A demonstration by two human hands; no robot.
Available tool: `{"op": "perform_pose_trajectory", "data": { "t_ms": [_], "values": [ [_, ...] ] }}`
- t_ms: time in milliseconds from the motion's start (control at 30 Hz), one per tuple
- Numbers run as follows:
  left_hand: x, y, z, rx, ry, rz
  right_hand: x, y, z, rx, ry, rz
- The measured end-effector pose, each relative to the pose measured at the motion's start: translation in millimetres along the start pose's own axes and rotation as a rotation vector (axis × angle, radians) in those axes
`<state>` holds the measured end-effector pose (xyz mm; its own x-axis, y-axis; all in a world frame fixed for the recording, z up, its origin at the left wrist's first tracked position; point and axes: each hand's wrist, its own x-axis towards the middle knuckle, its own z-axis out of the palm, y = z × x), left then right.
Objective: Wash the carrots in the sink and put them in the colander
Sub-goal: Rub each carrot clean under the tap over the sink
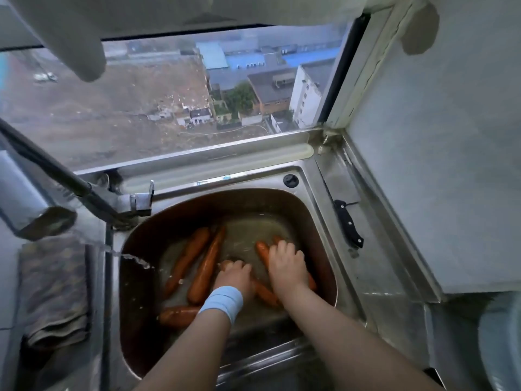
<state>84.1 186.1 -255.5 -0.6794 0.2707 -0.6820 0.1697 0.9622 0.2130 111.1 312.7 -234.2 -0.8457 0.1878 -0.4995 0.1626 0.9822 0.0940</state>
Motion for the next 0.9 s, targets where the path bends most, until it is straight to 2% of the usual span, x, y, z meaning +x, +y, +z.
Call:
{"op": "perform_pose_trajectory", "data": {
  "t_ms": [33, 133, 200, 267, 300, 333, 367, 400, 500, 600, 700, 767, 833, 900],
  "values": [
    [-1.4, -0.4, -0.7, 0.01, 0.008, 0.005, 2.7, -9.1, 6.8, 0.078, 0.005, -0.065],
    [-3.4, -6.3, -1.9, -0.003, 0.015, 0.024, 12.4, -25.8, 20.7, 0.203, -0.142, -0.21],
    [-3.6, -13.1, 0.4, 0.009, 0.036, 0.038, 14.3, -28.6, 29.6, 0.281, -0.136, -0.152],
    [-4.0, -20.6, 3.6, 0.014, 0.04, 0.038, 12.2, -34.7, 35.5, 0.492, -0.041, 0.076],
    [-3.6, -23.5, 4.8, 0.011, 0.039, 0.042, 12.4, -33.3, 37.1, 0.626, -0.045, 0.108],
    [-3.6, -25.4, 4.6, 0.006, 0.034, 0.044, 18.6, -35.9, 44.4, 0.643, -0.108, 0.075],
    [-3.2, -26.5, 4.3, 0.001, 0.034, 0.047, 23.5, -40.8, 47.9, 0.577, -0.21, -0.006],
    [-4.1, -26.4, 2.7, -0.004, 0.033, 0.048, 22.5, -43.1, 42.6, 0.617, -0.274, 0.042],
    [-11.2, -25.6, -2.9, -0.026, 0.042, 0.081, 25.2, -38.8, 54.6, 0.622, -0.2, 0.061],
    [-30.6, -23.0, -10.8, -0.049, 0.053, 0.134, 20.7, -16.8, 60.6, 0.273, -0.205, -0.132],
    [-55.5, -22.7, -19.7, -0.041, 0.094, 0.166, -6.3, -13.0, 1.6, 0.203, -0.195, -0.215],
    [-73.7, -25.3, -26.1, -0.043, 0.13, 0.169, -25.1, -14.9, -30.8, 0.146, -0.246, -0.244],
    [-93.4, -29.7, -32.2, -0.077, 0.167, 0.158, -37.8, -20.4, -60.4, 0.189, -0.347, -0.223],
    [-114.2, -37.8, -39.6, -0.103, 0.211, 0.14, -49.4, -22.7, -88.6, 0.209, -0.353, -0.248]
  ]
}}
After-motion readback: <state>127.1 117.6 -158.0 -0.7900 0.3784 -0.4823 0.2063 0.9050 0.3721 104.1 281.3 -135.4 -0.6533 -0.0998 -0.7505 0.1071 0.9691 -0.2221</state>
